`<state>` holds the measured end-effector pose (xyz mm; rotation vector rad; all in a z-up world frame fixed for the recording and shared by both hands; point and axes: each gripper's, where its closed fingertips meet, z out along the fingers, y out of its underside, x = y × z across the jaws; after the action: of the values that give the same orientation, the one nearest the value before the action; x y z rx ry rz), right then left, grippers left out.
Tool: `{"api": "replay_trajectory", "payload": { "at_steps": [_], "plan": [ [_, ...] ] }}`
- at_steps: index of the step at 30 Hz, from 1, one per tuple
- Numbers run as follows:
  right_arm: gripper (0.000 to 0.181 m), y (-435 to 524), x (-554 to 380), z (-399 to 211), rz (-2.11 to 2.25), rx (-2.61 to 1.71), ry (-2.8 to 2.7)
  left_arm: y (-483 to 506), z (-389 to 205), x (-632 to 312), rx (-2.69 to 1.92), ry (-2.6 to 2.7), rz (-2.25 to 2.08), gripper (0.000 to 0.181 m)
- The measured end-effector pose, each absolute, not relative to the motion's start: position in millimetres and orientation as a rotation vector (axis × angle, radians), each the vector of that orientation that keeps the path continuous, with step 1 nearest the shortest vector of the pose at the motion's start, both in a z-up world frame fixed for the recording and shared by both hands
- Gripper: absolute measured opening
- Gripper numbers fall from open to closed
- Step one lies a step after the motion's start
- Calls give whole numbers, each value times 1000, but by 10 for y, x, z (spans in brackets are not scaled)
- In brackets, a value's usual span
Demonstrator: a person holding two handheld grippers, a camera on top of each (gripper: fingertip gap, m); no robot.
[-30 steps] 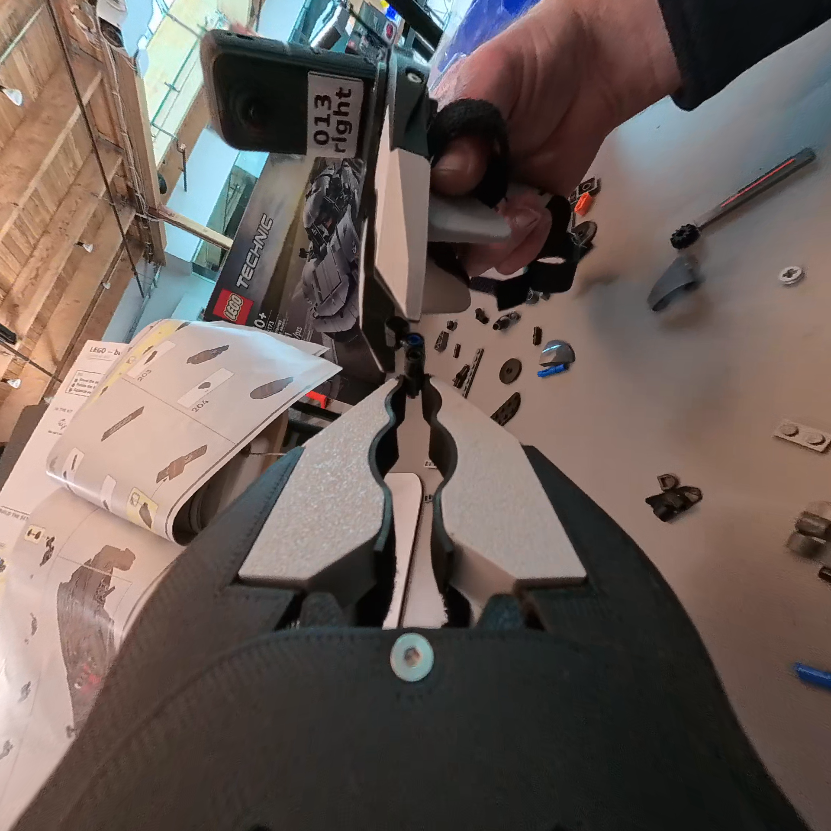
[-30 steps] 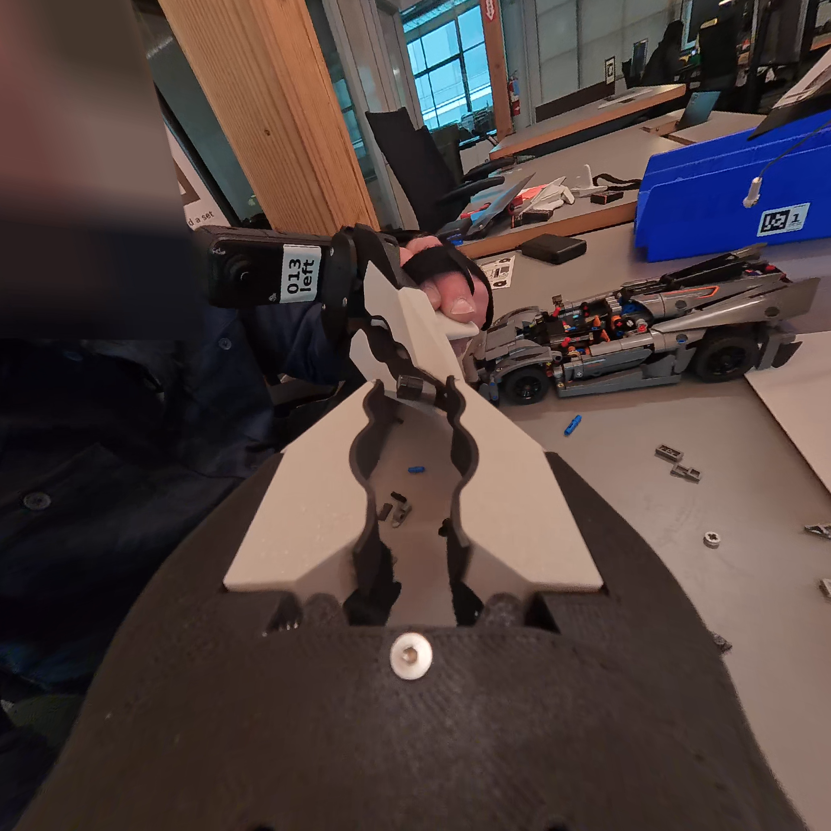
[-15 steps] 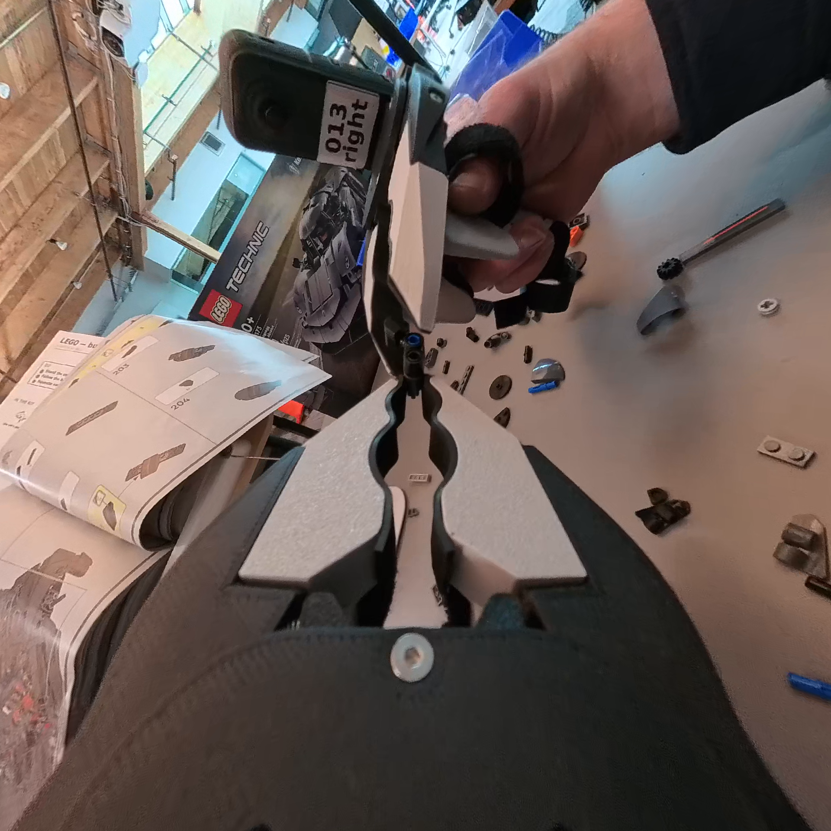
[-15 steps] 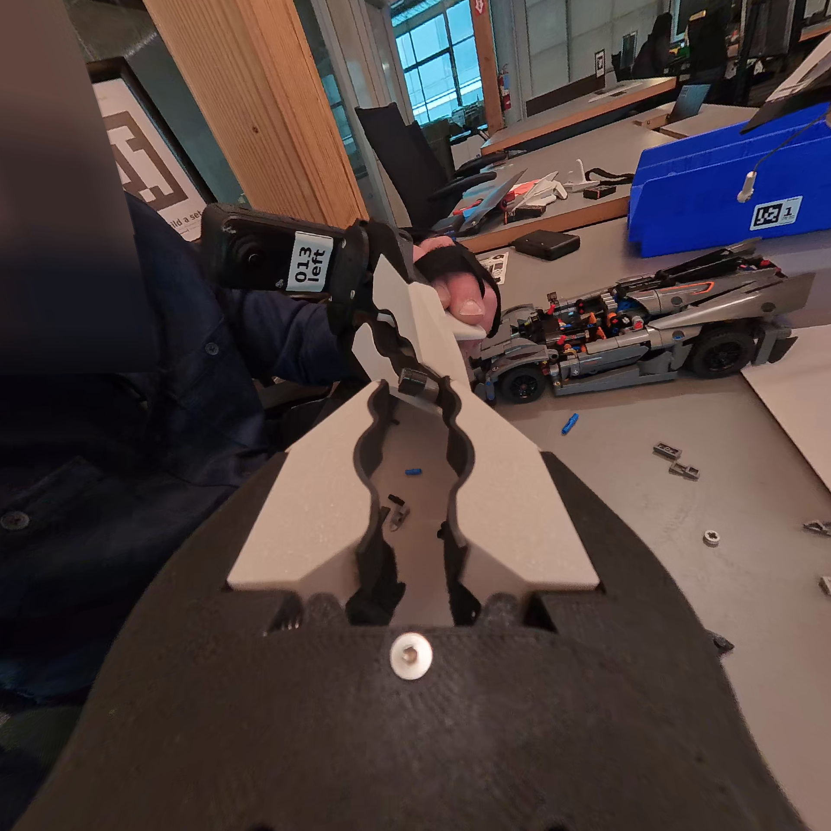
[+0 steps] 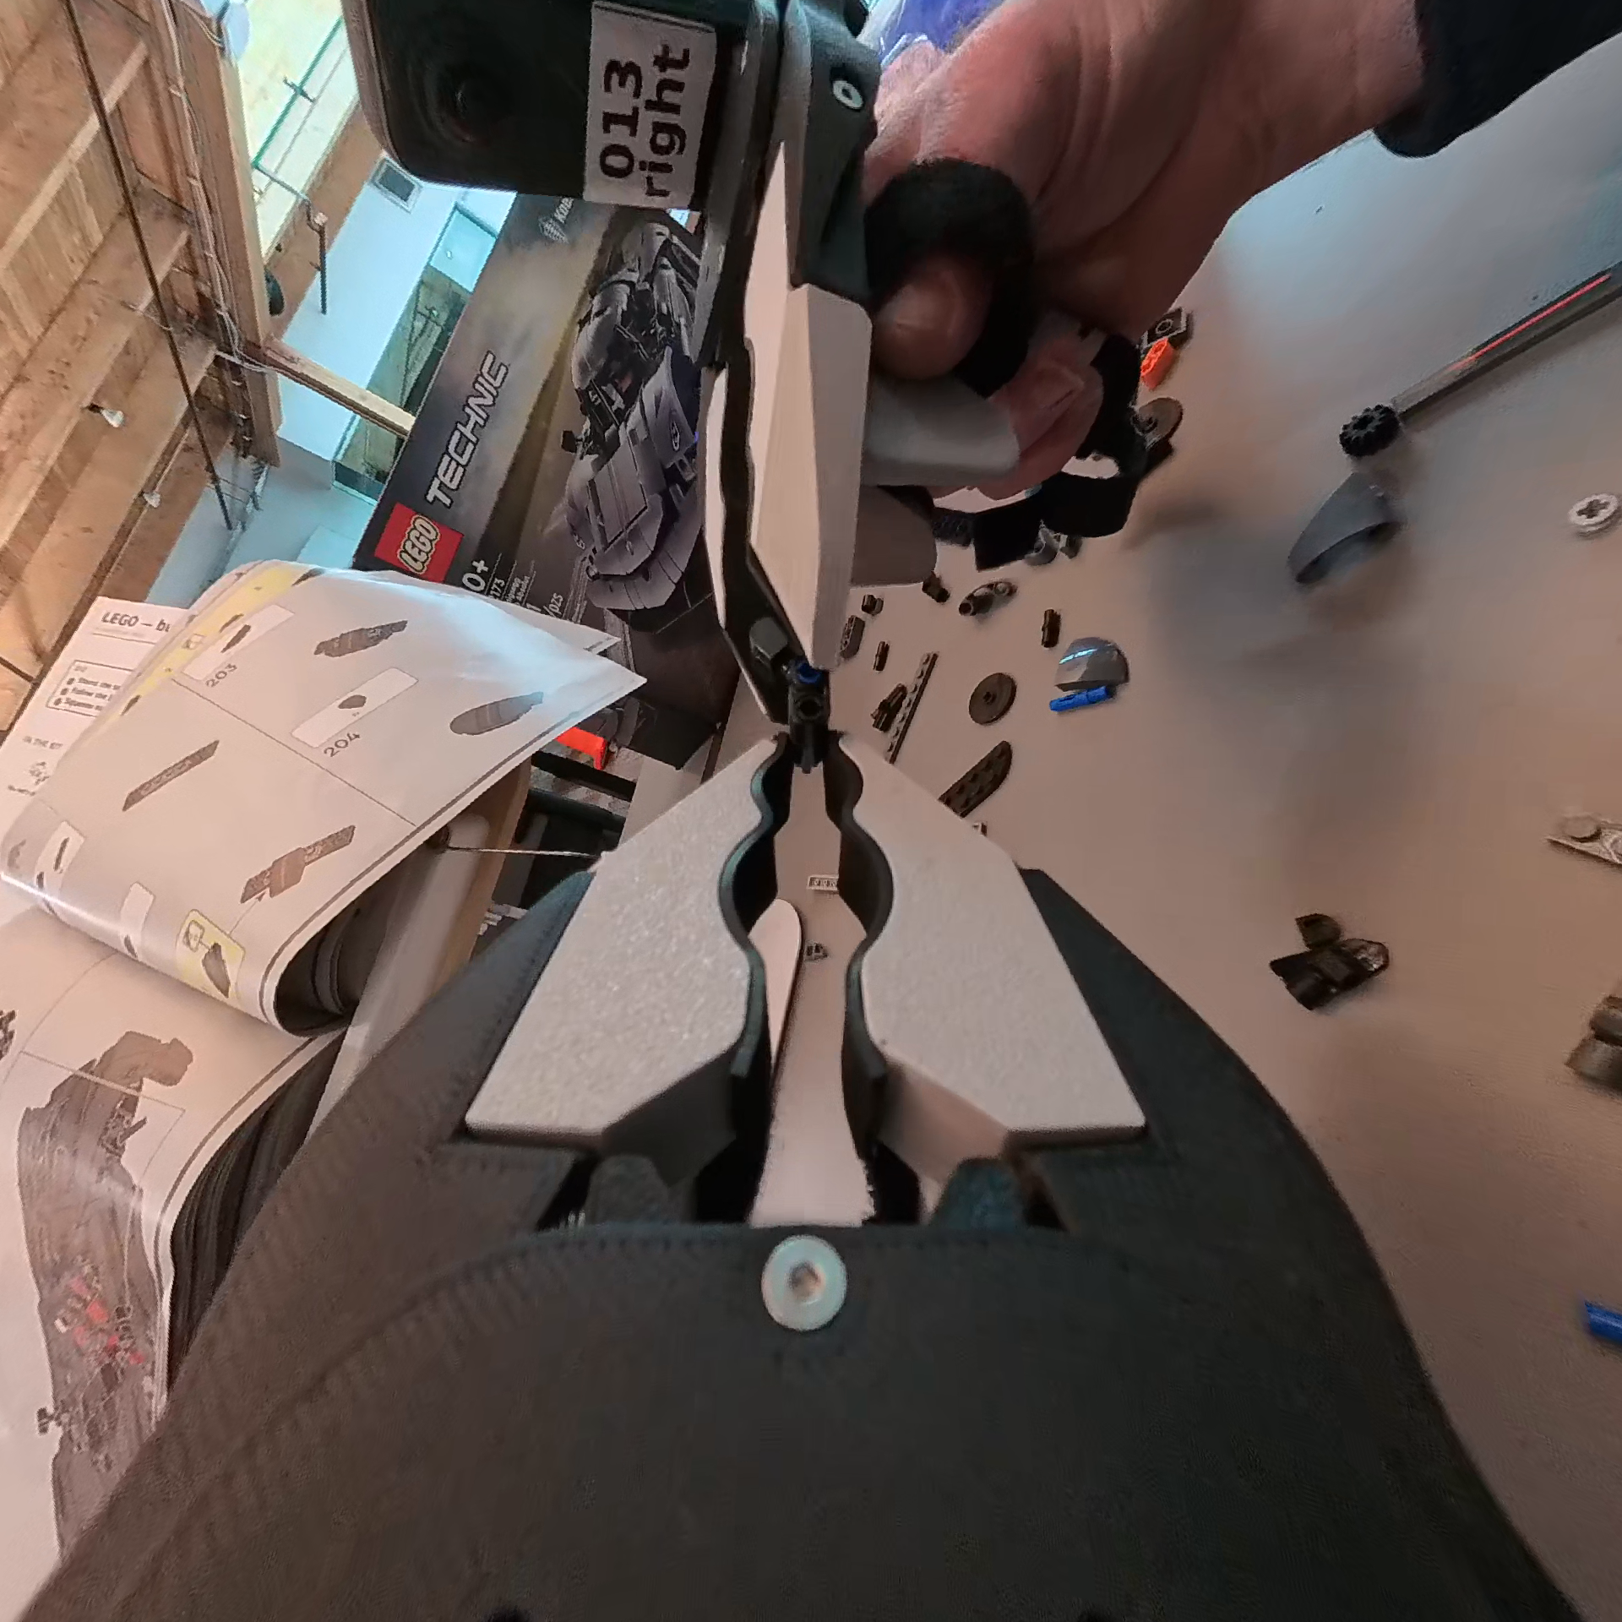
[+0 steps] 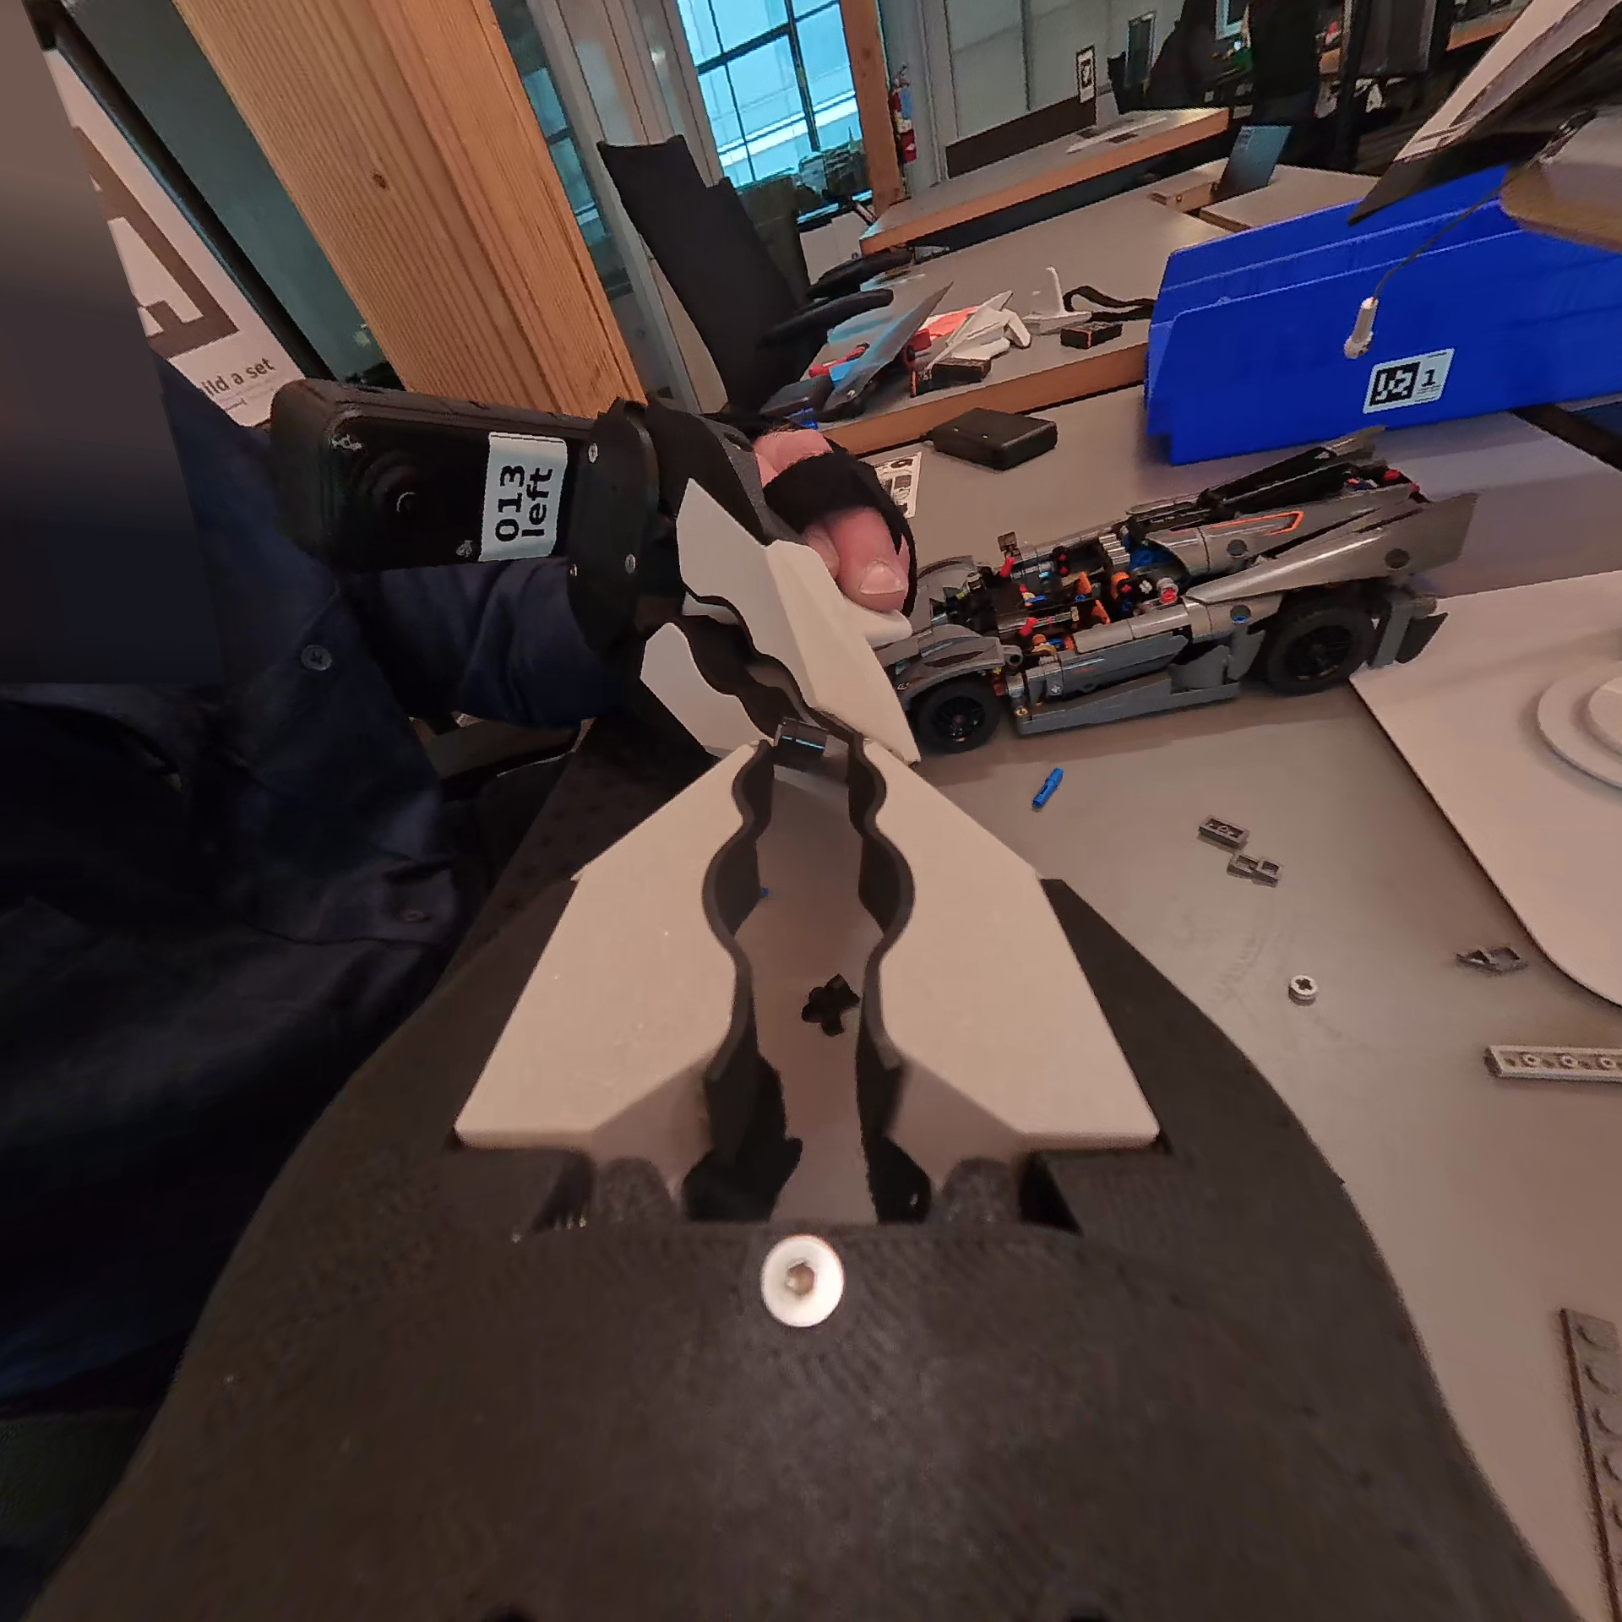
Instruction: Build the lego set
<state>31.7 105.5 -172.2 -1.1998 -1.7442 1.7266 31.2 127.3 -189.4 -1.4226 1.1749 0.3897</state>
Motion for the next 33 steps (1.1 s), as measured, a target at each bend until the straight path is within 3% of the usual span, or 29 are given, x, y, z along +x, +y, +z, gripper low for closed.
{"api": "replay_trajectory", "payload": {
  "at_steps": [14, 33],
  "plan": [
    [14, 1210, 244, -1658, 1607, -1176, -1643, 1365, -1904, 61, -1515, 1116, 390, 16],
    [14, 991, -56, -1760, 1275, -971, -1701, 1451, -1373, -1197, -1646, 651, 477, 13]
  ]
}}
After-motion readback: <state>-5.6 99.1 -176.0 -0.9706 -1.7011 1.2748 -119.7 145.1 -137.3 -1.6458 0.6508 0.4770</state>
